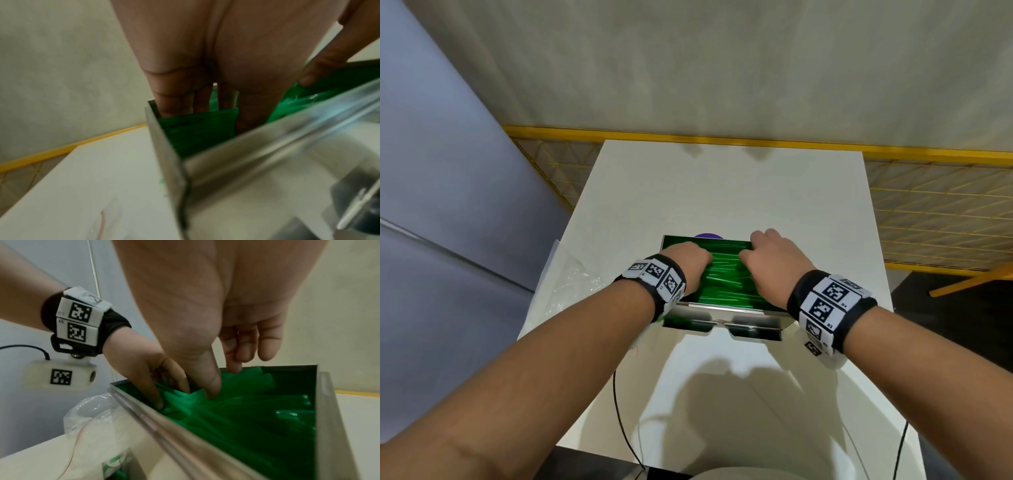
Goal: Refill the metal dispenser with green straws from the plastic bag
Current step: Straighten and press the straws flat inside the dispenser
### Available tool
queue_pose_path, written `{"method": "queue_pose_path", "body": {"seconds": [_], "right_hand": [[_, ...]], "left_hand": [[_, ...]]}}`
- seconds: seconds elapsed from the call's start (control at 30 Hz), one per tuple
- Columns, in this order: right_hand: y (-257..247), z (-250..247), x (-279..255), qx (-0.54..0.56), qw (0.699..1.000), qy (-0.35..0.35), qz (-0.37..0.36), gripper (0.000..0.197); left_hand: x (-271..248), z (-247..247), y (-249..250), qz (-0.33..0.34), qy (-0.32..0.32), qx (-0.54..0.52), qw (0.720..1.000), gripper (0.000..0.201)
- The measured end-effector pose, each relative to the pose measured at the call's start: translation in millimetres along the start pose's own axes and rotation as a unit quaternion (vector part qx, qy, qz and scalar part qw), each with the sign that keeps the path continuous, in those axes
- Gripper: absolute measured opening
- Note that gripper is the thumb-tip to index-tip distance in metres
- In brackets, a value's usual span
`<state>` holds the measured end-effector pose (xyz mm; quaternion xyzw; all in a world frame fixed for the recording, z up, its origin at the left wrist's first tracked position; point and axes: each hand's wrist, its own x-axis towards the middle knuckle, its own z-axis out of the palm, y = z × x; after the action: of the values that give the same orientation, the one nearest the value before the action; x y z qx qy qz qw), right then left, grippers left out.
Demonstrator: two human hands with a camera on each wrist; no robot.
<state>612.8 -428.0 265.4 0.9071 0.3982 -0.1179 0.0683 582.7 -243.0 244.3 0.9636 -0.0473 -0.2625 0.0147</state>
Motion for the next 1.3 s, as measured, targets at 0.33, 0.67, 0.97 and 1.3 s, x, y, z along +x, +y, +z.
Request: {"method": "queue_pose_path", "body": {"seconds": [0.33, 0.67, 0.97, 1.3], "right_hand": [[-19.2, -2.4, -0.3, -0.028, 0.984, -0.173, -0.001, 0.024], [2.5, -36.5, -1.1, -0.137, 0.977, -0.165, 0.01, 0.024], [65.5, -80.0, -44.1, -0.194, 0.974, -0.067, 0.096, 0.035], [60.1, -60.4, -56.7, -0.083, 0.988, -0.069, 0.11, 0.009]], "left_hand": [[-5.2, -5.1, 3.6, 0.008, 0.028, 0.001, 1.0, 0.016], [-5.3, 1.3, -0.4, -0.019, -0.019, 0.04, 0.999, 0.016], [-3.2, 7.8, -2.6, 0.002, -0.035, 0.034, 0.999, 0.014], [-13.4, -27.3, -0.9, -0.028, 0.014, 0.016, 0.999, 0.029]]}}
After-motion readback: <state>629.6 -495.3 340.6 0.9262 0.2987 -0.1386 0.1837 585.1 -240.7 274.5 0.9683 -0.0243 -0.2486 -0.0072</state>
